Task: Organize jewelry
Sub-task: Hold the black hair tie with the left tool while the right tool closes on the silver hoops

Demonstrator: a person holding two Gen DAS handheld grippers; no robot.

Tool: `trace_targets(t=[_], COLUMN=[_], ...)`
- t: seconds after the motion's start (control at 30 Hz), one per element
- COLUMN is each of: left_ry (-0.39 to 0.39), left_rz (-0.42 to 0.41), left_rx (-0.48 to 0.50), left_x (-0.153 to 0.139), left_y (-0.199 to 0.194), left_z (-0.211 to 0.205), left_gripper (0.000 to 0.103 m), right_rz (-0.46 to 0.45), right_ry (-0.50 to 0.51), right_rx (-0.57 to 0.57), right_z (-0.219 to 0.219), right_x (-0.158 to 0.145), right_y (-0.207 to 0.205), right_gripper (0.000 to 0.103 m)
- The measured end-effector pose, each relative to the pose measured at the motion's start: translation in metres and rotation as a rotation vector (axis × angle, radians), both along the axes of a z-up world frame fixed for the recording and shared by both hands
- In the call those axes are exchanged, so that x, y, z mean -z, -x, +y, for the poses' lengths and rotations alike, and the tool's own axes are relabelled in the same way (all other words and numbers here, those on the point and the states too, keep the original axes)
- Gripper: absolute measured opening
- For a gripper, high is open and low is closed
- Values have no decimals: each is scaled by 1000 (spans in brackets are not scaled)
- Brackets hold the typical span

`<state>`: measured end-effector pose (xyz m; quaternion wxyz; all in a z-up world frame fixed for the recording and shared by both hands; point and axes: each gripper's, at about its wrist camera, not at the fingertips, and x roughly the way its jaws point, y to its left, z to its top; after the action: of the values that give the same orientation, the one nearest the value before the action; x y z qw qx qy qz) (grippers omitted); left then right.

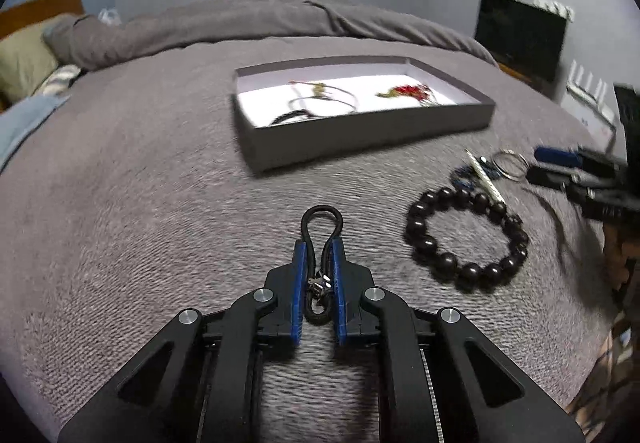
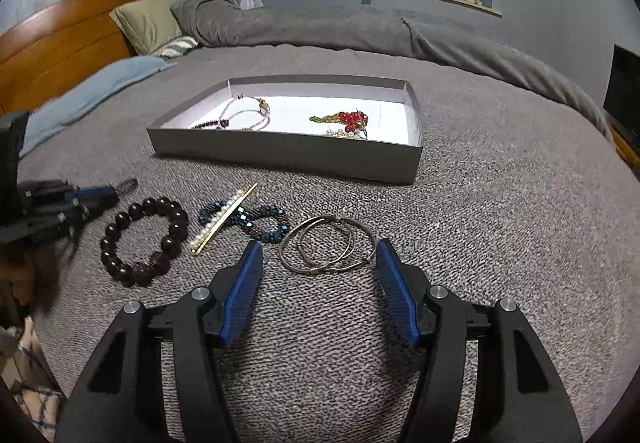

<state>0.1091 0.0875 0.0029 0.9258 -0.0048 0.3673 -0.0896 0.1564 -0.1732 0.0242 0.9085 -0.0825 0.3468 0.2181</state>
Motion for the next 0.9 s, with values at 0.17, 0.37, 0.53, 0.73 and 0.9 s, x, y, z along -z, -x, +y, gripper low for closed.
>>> trace_targets(t=[0.17,0.37,0.53,0.73,0.9], left_ry=[44,51,63,67,66], left_rz=[11,5,4,4,2], left_rx=[-2,2,3,2,0], left_x=[3,4,5,5,4], left_y=[0,3,4,4,4], left_z=[6,6,7,8,7], left_gripper=[13,13,13,13,13], right_rz=[-3,-4,11,32,33], right_ry=[35,91,128,105,63], right_rx=[-17,-42,-53,-41,-35], right_z=[5,16,21,17,10], right_x=[2,6,12,15,12], right_y=[-3,-9,-17,-21,-22], right_gripper=[59,59,59,47,47])
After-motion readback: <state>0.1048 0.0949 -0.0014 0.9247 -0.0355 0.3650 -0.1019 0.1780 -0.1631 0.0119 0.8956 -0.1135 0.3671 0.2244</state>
